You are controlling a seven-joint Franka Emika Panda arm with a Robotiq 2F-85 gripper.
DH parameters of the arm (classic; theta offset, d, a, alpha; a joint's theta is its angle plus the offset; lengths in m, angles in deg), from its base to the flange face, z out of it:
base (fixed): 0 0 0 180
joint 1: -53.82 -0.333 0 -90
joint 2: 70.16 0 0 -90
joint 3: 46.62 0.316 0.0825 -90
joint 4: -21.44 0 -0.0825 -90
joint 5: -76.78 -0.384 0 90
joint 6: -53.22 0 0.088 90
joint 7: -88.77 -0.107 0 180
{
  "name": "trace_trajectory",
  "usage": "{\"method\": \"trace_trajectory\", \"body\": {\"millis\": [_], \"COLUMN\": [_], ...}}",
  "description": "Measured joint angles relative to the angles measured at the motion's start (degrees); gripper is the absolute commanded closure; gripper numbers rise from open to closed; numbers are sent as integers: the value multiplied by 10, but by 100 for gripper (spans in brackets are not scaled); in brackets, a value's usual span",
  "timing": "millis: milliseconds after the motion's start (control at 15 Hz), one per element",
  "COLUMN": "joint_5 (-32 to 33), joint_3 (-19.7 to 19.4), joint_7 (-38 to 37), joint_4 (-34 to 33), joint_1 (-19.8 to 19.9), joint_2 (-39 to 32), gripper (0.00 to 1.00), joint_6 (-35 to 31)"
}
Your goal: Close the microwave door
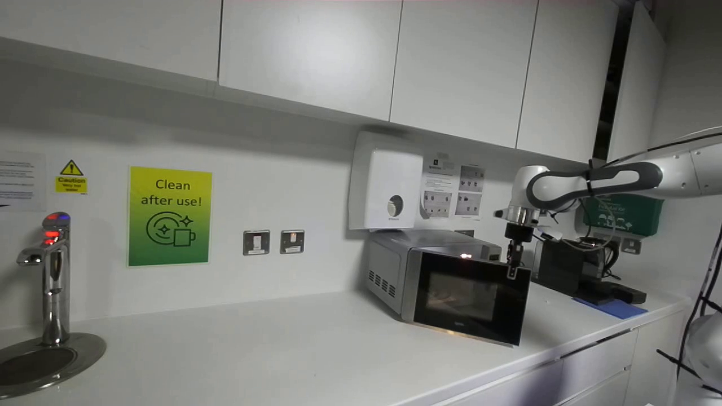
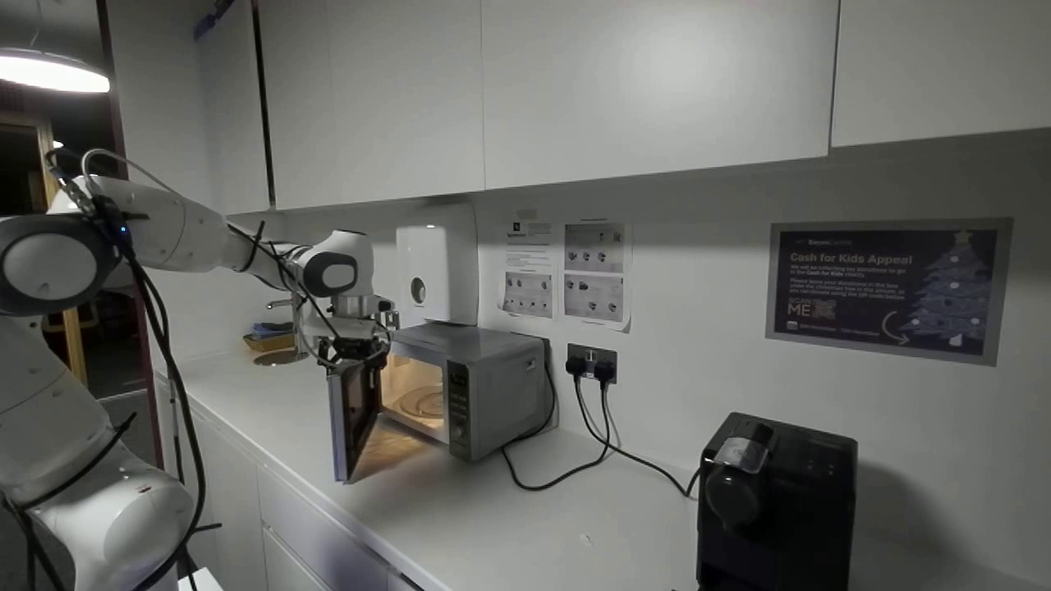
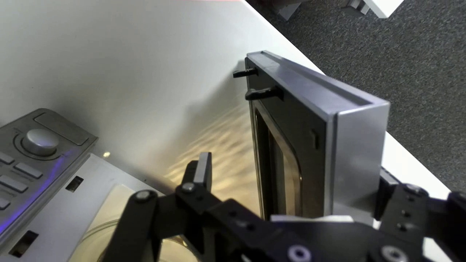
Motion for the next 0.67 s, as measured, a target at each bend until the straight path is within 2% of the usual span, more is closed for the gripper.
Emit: {"method": "trace_trajectory", "body": {"millis": [667], "joint_5": [9], "joint_3": [-8], "joint_7": [22], "joint_4": [3], "joint_1": [2], "joint_2": [0], "gripper": [0], "joint_6": [-6]}}
